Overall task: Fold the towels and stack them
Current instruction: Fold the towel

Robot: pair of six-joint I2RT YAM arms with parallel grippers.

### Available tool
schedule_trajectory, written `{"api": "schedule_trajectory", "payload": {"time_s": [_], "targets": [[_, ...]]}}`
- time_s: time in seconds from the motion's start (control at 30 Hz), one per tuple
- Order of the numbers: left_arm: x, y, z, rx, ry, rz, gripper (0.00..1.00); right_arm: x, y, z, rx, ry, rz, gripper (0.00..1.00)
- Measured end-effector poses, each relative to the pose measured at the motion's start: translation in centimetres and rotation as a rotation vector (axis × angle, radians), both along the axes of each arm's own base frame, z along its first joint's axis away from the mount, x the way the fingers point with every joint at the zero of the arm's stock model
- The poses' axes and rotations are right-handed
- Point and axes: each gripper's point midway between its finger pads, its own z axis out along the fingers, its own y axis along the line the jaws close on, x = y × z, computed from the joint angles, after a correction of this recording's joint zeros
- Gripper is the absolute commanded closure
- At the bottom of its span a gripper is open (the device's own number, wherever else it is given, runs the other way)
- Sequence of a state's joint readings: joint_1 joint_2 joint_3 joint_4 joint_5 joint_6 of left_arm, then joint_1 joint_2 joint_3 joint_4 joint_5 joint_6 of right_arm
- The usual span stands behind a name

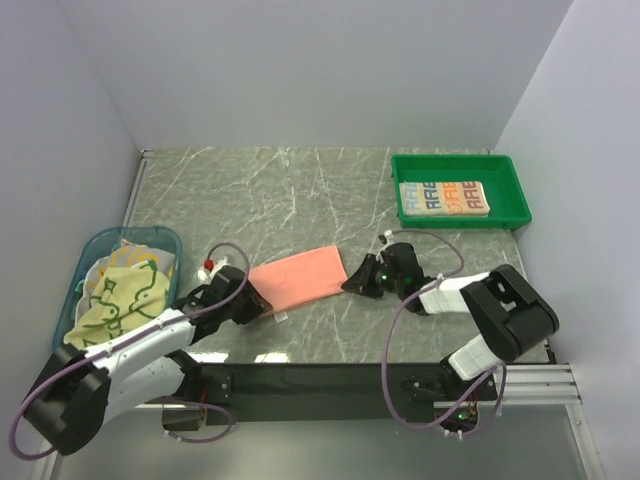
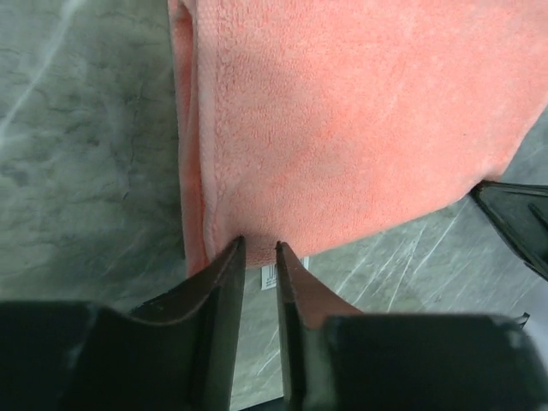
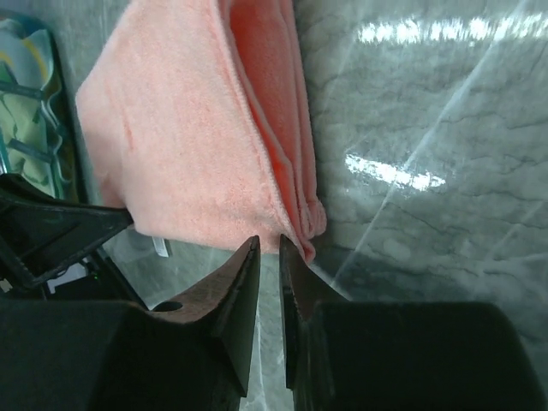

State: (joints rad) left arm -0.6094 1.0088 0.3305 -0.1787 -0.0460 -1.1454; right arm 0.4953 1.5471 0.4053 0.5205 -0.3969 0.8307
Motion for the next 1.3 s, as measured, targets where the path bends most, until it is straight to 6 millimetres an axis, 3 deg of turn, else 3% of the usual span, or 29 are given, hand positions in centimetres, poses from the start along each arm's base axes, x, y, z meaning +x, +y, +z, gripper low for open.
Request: {"api": "schedule_trajectory", "payload": {"time_s": [0.1,0.17,0.2,0.3,0.4,0.47,0.53,0.6,0.8,0.87,1.03,1.13,1.17,1.2,1.3], "targets": [[0.0,0.5,0.8,0.009,-0.030,0.008,0.43,0.3,-0.4,1.4,-0.011,-0.043,-0.002,0.71],[0.1,0.9,1.6,0.022,-0.055,0.012,0.36,0.9,-0.2,3.0,-0.006,-0.077,0.001,0.64],[0.3,1.0,2.0,0.025,-0.066,0.015,0.36,1.4,0.1,4.1,0.003,-0.103,0.003,0.57],[1.7,1.1,4.7,0.030,-0.141,0.038,0.35,3.9,1.5,7.8,0.048,-0.192,0.013,0.50],[3.8,1.1,7.5,0.031,-0.233,0.076,0.38,6.9,3.4,11.0,0.108,-0.270,0.017,0.50],[5.2,1.2,8.3,0.037,-0.276,0.102,0.41,8.6,4.8,11.8,0.147,-0.291,0.022,0.50],[6.4,1.5,7.9,0.052,-0.282,0.129,0.42,10.0,5.9,11.5,0.170,-0.296,0.023,0.51],[7.5,2.0,6.3,0.081,-0.253,0.157,0.43,11.0,6.7,9.9,0.182,-0.270,0.020,0.52],[8.3,4.4,0.8,0.160,-0.152,0.226,0.44,11.8,6.8,2.6,0.136,-0.143,-0.026,0.53],[9.2,4.6,0.6,0.149,-0.171,0.248,0.44,11.9,6.7,1.0,0.130,-0.114,-0.048,0.52],[11.9,4.7,0.7,0.168,-0.200,0.253,0.35,12.0,5.6,0.9,0.160,-0.139,-0.101,0.52],[14.2,4.0,1.2,0.218,-0.200,0.204,0.18,11.5,4.2,1.3,0.133,-0.154,-0.133,0.49],[14.7,3.6,1.4,0.238,-0.198,0.180,0.07,11.4,3.7,1.7,0.111,-0.164,-0.141,0.44],[15.2,3.3,1.6,0.258,-0.199,0.157,0.02,11.4,3.1,2.2,0.081,-0.172,-0.149,0.40],[15.5,1.3,3.3,0.335,-0.218,0.075,0.00,11.6,1.6,5.9,0.016,-0.252,-0.170,0.25]]}}
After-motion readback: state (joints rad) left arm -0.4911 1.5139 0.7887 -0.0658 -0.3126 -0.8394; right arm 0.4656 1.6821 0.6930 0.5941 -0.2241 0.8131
